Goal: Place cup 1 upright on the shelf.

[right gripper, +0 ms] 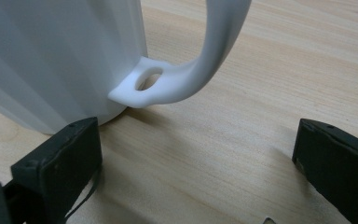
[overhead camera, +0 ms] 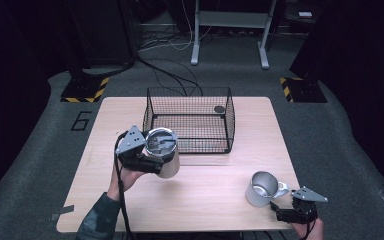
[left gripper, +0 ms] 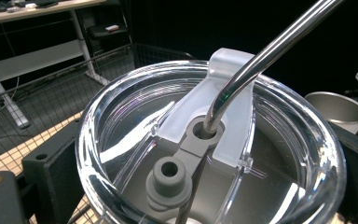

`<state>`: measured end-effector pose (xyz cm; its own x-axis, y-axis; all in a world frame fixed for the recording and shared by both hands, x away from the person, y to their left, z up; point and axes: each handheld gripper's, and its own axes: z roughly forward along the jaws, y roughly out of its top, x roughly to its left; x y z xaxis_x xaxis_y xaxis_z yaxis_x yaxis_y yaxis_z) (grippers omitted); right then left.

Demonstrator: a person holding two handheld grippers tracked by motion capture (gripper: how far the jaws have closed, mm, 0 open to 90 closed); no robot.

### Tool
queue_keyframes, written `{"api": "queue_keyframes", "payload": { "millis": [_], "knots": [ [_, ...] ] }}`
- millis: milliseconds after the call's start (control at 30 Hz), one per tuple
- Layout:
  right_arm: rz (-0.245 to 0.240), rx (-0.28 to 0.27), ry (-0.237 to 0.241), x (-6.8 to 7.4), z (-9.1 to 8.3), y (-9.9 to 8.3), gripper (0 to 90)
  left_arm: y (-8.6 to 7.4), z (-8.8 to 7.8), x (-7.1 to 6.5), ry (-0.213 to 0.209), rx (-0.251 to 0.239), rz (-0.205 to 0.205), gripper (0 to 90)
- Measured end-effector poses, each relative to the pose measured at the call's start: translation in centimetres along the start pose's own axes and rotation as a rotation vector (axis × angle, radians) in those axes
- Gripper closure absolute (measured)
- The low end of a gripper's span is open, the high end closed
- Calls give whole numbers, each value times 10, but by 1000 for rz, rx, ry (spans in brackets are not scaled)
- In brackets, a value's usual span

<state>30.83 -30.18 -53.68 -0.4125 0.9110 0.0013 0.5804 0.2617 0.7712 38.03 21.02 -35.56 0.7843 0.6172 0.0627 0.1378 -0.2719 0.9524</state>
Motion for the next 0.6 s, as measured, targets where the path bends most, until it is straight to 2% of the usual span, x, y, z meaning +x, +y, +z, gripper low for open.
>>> {"api": "queue_keyframes", "payload": {
  "millis": [100,133,500,600],
  "knots": [
    [0,-1,-2,0,0,0,8,3,0,1,-5,-9,-9,42],
    [0,-1,-2,0,0,0,8,7,-1,3,-16,-8,-6,42],
    [-6,2,1,0,0,0,8,24,2,9,-28,-5,13,42],
    [-8,3,2,0,0,0,8,31,2,14,-36,-12,6,42]
  ]
}}
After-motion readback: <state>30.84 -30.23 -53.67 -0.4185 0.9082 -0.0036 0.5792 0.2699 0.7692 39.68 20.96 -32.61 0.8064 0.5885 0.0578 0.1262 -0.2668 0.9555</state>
